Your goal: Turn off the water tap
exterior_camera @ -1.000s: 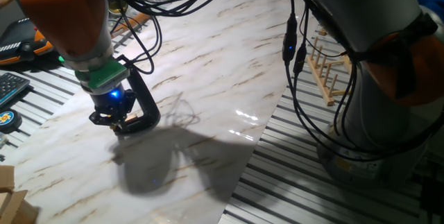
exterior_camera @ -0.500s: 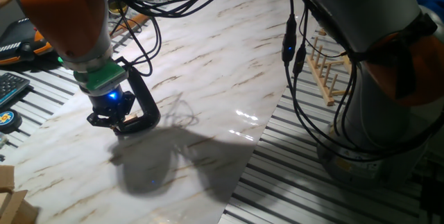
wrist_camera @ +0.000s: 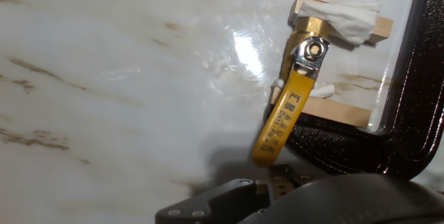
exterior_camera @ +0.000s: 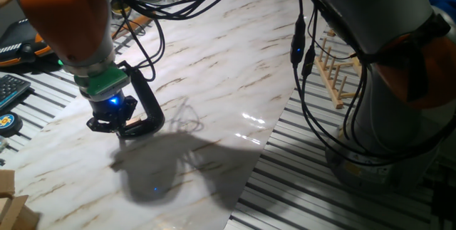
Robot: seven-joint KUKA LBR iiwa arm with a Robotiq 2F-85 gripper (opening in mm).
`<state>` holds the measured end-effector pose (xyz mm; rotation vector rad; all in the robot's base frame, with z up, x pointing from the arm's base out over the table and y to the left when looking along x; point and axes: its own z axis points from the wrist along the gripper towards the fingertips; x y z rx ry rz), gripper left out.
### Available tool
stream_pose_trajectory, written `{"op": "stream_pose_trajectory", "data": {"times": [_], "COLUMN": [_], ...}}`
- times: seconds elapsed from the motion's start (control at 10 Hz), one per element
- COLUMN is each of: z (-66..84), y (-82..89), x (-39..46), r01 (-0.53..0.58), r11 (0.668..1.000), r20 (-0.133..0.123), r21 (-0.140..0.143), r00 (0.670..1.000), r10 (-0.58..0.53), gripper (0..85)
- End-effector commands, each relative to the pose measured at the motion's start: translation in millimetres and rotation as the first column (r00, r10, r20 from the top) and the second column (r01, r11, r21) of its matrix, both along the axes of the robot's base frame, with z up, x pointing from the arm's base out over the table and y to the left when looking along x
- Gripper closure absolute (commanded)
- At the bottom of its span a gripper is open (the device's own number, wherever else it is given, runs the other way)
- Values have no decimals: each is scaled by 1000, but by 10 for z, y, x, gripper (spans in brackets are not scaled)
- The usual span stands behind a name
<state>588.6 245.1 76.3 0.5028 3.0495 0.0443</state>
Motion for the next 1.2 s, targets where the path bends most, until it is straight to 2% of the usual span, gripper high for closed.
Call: {"op": "stream_pose_trajectory", "data": {"times": [0.0, 0.5, 1.1], "z": [0, -13, 4], "y": [-4, -17, 70], "x": [9, 50, 121], "r01": [1, 6, 26], "r11": [1000, 1000, 1000], "r20": [2, 7, 7], "r21": [-1, -7, -5], "r00": [1000, 1000, 1000], "r10": [-1, -6, -26], "gripper": [850, 850, 850]}}
